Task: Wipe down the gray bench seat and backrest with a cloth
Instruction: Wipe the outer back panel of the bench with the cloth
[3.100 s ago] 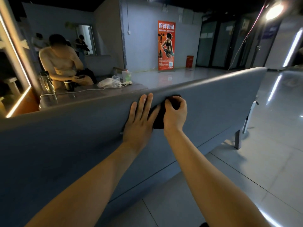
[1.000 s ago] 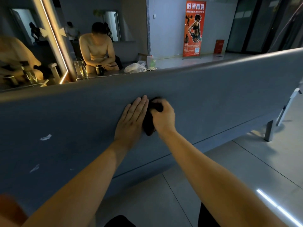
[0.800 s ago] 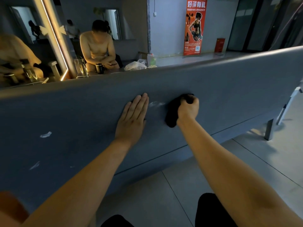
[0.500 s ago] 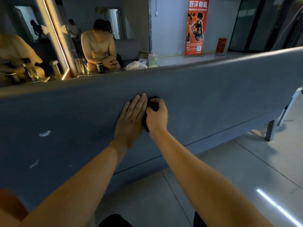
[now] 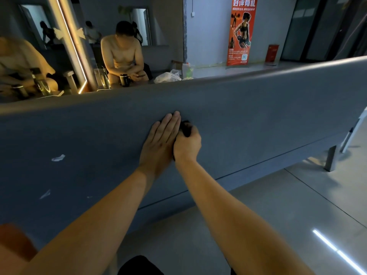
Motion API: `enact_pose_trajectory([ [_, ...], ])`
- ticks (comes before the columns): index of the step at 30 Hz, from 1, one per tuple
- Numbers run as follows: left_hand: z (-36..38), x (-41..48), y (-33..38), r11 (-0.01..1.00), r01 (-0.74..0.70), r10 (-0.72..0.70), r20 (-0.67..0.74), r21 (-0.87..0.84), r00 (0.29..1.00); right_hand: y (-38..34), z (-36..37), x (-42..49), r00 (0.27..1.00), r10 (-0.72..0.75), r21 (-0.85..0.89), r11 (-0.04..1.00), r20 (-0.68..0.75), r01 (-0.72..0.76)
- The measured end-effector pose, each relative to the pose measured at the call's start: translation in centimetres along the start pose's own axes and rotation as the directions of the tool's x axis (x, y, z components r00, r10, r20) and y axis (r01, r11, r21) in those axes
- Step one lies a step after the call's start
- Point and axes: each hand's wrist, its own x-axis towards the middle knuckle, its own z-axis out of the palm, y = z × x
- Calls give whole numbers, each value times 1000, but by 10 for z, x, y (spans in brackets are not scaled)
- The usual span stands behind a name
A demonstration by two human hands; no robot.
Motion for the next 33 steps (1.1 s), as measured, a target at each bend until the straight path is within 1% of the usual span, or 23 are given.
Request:
enact_pose_trajectory([
  [1, 0, -2, -3, 1000, -13, 13, 6, 0, 1000, 2, -2, -2, 998, -22, -38, 999, 54, 24],
  [2, 0, -3, -5, 1000, -24, 24, 7, 5, 1000, 0, -7, 1, 996, -50, -79, 995, 78, 56],
  [3, -1, -3, -7, 999, -34, 34, 5, 2, 999, -3, -14, 10, 995, -73, -108, 991, 63, 80],
  [4, -1, -3, -9, 999, -43, 43, -1, -10, 999, -8, -23, 22, 997, -83, -113, 990, 1, 83],
  [5, 0, -3, -9, 999, -47, 47, -14, -21, 999, -16, -31, 35, 993, -73, -95, 993, -92, 64],
  [6, 1, -3, -9, 999, -44, 44, -29, -26, 999, -23, -39, 48, 983, -42, -59, 998, -180, 32],
  [7, 3, -3, -9, 999, -37, 36, -39, -29, 999, -28, -43, 57, 971, -1, -17, 1000, -237, -4],
  [9, 4, -1, -7, 1000, -21, 20, -38, -23, 999, -29, -38, 58, 963, 51, 34, 998, -263, -44],
  [11, 6, -1, -5, 1000, -8, 7, -41, -15, 999, -22, -21, 43, 975, 27, 48, 999, -219, -16],
  [13, 6, 0, -5, 1000, -4, 4, -13, -11, 1000, -9, -7, 21, 996, -38, 13, 999, -79, 39],
  [15, 5, 0, -7, 999, -16, 15, 23, 31, 1000, 0, -4, 5, 995, -58, -53, 997, 85, 63],
  [16, 5, 0, -7, 999, -22, 21, 33, 34, 999, 3, -8, 5, 989, -68, -89, 993, 130, 80],
  [17, 4, 0, -8, 999, -27, 26, 32, 26, 999, 2, -12, 8, 985, -91, -118, 987, 146, 109],
  [18, 4, 0, -9, 999, -37, 36, 24, 13, 999, -2, -19, 15, 985, -117, -135, 982, 124, 134],
  [20, 5, -2, -11, 999, -43, 42, -15, -12, 999, -14, -33, 35, 991, -130, -107, 986, -25, 127],
  [22, 8, -2, -10, 999, -32, 31, -45, -22, 999, -24, -42, 51, 985, -96, -36, 995, -144, 91],
  [26, 8, -1, -9, 1000, -2, 2, -19, 9, 1000, -21, -27, 42, 979, -62, 43, 997, -195, 71],
  [28, 6, -1, -8, 999, -6, 6, 3, 32, 1000, -14, -16, 28, 986, -72, 46, 996, -148, 80],
  [31, 4, -1, -7, 995, -20, 16, 38, 101, 999, -4, -10, 12, 994, -103, -36, 994, 42, 104],
  [33, 2, -1, -7, 994, -19, 14, 46, 111, 999, -1, -11, 8, 984, -121, -107, 985, 128, 135],
])
